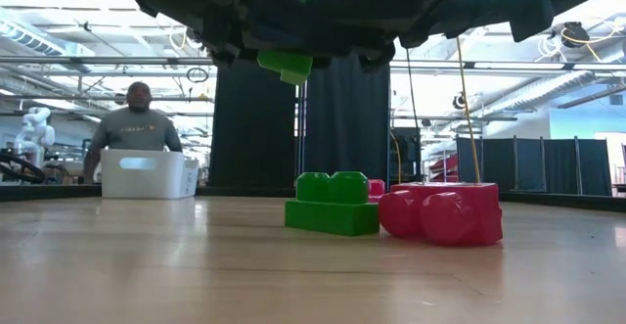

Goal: Sort blocks by size
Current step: Put the green 2 stud gamepiece into the blue bin

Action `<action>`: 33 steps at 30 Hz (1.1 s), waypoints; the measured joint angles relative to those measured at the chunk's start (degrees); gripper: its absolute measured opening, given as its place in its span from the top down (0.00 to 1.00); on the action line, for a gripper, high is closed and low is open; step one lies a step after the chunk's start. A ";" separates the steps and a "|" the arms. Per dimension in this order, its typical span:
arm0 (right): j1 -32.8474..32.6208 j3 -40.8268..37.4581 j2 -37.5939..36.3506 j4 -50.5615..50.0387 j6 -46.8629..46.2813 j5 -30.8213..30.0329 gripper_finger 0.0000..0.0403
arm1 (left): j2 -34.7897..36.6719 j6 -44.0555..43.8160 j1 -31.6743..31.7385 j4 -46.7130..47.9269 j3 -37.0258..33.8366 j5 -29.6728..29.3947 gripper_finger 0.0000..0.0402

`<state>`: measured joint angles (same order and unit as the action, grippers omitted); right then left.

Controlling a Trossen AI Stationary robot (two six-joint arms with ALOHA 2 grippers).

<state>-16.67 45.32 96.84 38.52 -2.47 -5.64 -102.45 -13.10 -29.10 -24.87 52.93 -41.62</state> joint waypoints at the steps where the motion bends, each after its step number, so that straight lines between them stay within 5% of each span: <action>1: 0.00 0.00 0.00 0.00 -0.01 -0.04 0.70 | 0.00 0.00 0.00 0.00 0.00 -0.01 0.74; 27: 0.02 0.01 0.00 -0.66 1.07 -0.21 0.66 | 0.24 -0.05 -1.21 0.56 0.00 -0.79 0.74; 33: 0.15 -0.29 0.02 -2.18 3.01 -1.28 0.62 | 5.13 -6.63 -2.52 11.30 0.04 -1.83 0.74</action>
<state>-16.51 45.04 96.86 36.34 0.55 -6.92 -97.32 -19.73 -31.63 -13.57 52.97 -43.45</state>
